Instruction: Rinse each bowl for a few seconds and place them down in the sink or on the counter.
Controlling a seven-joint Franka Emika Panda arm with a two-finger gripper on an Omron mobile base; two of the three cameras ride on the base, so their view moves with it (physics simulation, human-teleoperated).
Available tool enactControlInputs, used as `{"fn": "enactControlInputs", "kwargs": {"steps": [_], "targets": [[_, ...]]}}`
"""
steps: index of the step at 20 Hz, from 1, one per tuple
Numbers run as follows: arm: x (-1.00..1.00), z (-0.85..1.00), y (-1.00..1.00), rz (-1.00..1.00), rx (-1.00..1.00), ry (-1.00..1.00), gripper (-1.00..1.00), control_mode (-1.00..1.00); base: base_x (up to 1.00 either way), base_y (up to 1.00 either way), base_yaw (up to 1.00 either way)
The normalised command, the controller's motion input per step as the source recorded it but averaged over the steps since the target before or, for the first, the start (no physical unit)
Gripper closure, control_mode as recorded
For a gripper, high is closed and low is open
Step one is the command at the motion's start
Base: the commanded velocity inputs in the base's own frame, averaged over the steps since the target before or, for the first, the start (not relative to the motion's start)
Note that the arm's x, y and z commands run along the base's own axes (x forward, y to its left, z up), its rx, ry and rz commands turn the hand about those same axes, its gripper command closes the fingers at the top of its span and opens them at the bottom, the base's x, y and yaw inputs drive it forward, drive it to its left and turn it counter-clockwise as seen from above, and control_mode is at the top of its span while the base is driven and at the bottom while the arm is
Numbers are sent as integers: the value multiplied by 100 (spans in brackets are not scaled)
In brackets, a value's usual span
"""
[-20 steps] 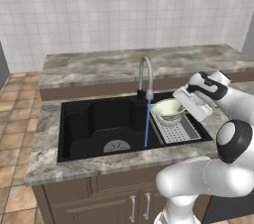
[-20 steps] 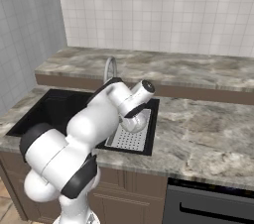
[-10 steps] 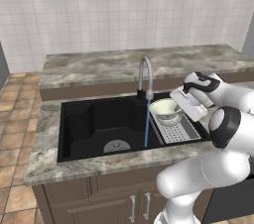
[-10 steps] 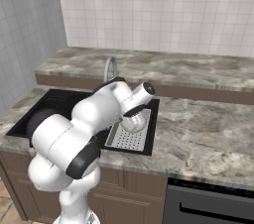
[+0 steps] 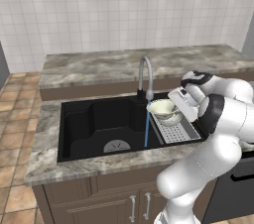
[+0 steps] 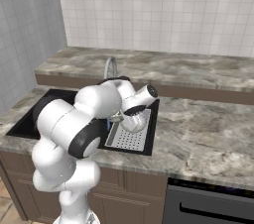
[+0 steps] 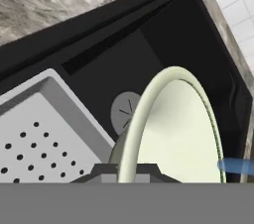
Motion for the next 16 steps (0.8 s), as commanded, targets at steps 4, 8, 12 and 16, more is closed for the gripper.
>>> {"fn": "enactControlInputs", "kwargs": {"steps": [4, 8, 12, 16], "targets": [[21, -22, 0, 1, 3, 0, 100, -100, 0, 0, 0], [24, -21, 0, 1, 2, 0, 100, -100, 0, 0, 0], [25, -15, 0, 1, 2, 0, 100, -100, 0, 0, 0], [24, -15, 0, 1, 3, 0, 100, -100, 0, 0, 0]]}}
